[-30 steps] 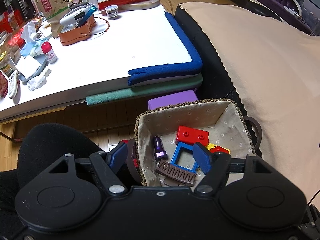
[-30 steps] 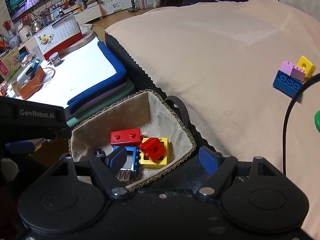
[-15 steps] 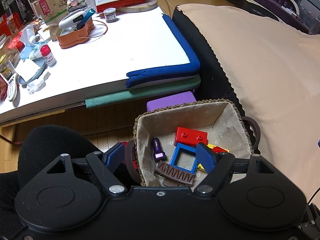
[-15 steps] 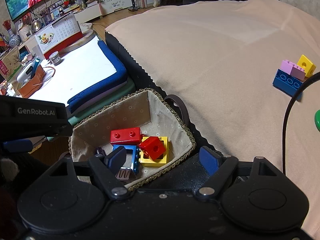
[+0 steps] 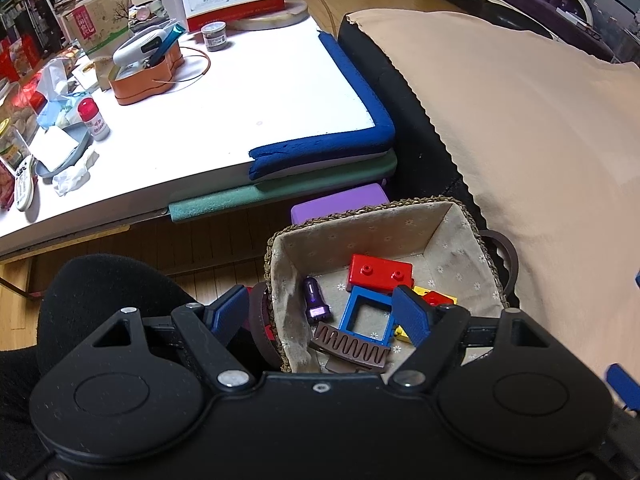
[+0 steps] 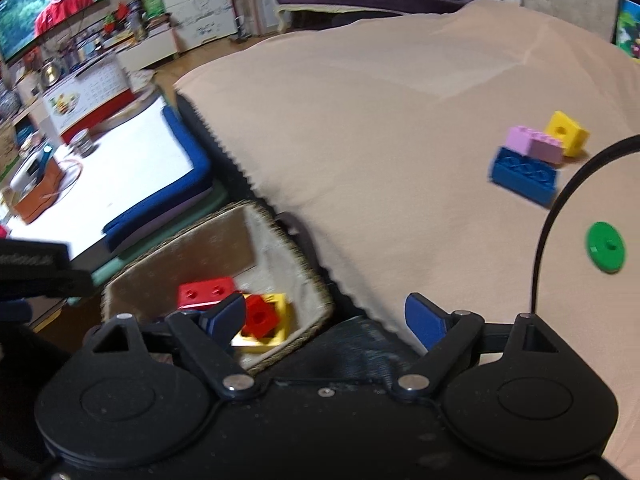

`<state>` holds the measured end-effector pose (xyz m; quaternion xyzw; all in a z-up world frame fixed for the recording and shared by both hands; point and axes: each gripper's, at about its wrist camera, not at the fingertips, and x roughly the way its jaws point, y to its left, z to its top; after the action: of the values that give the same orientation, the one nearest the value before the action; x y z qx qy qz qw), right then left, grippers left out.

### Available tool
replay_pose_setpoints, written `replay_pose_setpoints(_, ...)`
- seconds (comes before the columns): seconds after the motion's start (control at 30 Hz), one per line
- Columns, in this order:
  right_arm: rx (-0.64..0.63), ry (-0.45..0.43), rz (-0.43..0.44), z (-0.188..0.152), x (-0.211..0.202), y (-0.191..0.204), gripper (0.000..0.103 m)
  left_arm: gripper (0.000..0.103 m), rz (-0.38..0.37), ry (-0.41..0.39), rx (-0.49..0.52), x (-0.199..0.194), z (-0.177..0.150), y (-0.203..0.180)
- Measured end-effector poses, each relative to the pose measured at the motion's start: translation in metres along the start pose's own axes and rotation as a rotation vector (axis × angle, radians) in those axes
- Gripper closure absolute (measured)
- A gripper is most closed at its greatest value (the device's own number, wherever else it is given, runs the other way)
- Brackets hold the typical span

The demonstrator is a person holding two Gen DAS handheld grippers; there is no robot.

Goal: Organize rigid objects

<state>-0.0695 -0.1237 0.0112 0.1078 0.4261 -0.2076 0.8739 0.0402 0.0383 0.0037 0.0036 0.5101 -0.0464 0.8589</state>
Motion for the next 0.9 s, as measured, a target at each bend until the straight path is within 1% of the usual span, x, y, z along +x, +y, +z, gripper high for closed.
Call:
replay_pose_setpoints(0.2, 0.03, -0.072, -0.082, 0.001, -0.008, -0.035, 0.003, 0.028, -0.03, 0.006, 0.013, -0.001, -0.004, -0.004)
replay_pose_setpoints(0.3, 0.055, -0.086, -0.106, 0.001, -0.009, -0.056, 0.001, 0.028, -0.04, 0.003, 0.032, -0.002, -0.007, -0.011)
replay_pose_setpoints(0.4, 0.08, -0.088, -0.128, 0.002, -0.008, -0.074, 0.001, 0.028, -0.053, -0.001, 0.054, -0.003, -0.012, -0.02)
replay_pose_setpoints(0.53, 0.118, -0.102, -0.174, 0.004, -0.006, -0.101, 0.001, 0.028, -0.087, 0.005, 0.081, -0.004, -0.02, -0.034)
replay_pose_setpoints(0.6, 0.146, -0.112, -0.172, 0.006, -0.007, -0.12, 0.001, 0.028, -0.099, 0.011, 0.099, -0.003, -0.023, -0.042)
replay_pose_setpoints(0.7, 0.2, -0.116, -0.144, 0.01, -0.011, -0.151, 0.001, 0.028, -0.108, 0.019, 0.133, -0.001, -0.029, -0.057)
replay_pose_setpoints(0.9, 0.316, -0.118, -0.196, 0.013, -0.02, -0.216, 0.001, 0.028, -0.139, 0.054, 0.204, 0.005, -0.047, -0.089)
